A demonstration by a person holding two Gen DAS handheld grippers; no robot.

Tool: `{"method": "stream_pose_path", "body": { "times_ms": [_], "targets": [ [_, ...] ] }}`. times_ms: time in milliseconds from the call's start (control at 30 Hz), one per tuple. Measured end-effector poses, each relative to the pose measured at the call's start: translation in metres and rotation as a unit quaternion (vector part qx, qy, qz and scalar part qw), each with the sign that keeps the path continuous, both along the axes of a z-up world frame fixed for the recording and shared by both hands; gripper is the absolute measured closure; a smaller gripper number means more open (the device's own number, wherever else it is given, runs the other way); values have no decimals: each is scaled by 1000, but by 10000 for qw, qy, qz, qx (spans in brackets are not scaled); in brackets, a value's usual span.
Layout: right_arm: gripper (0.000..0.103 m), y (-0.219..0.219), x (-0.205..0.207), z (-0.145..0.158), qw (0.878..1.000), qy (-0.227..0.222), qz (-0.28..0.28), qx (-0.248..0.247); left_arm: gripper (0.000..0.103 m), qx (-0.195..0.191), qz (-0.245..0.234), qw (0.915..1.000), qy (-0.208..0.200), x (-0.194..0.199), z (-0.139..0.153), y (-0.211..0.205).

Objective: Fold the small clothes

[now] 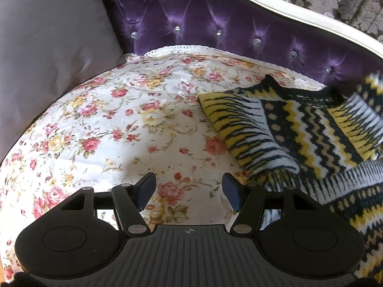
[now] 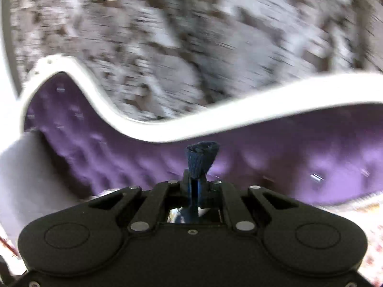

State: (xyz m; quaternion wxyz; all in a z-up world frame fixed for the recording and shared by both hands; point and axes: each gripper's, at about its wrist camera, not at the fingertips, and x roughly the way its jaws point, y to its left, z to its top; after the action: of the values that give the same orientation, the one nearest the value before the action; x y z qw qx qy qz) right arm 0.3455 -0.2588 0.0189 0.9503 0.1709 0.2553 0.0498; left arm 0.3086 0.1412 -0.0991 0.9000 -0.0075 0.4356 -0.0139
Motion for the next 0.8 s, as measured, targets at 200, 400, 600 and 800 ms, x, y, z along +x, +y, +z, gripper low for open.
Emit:
{"method": "stream_pose_path", "body": {
  "times_ms": [200,400,600,800],
  "targets": [
    [91,-38,1,-59,9954,801,-509,-148,44,83,-32,10000,42,1,-2,-2],
    [91,-49,4,-89,9897,1211,-676,-345,44,132,-18,9999,27,2,-3,-3],
    [86,-43,-2,-111,9840,1494,-438,-864,43,57,7,9987,-512,-2,10,-8],
    [40,-34,-28,-86,9850,767,-750,-1351,36,-10,-159,9945,-1033,-4,22,-33]
  ]
}}
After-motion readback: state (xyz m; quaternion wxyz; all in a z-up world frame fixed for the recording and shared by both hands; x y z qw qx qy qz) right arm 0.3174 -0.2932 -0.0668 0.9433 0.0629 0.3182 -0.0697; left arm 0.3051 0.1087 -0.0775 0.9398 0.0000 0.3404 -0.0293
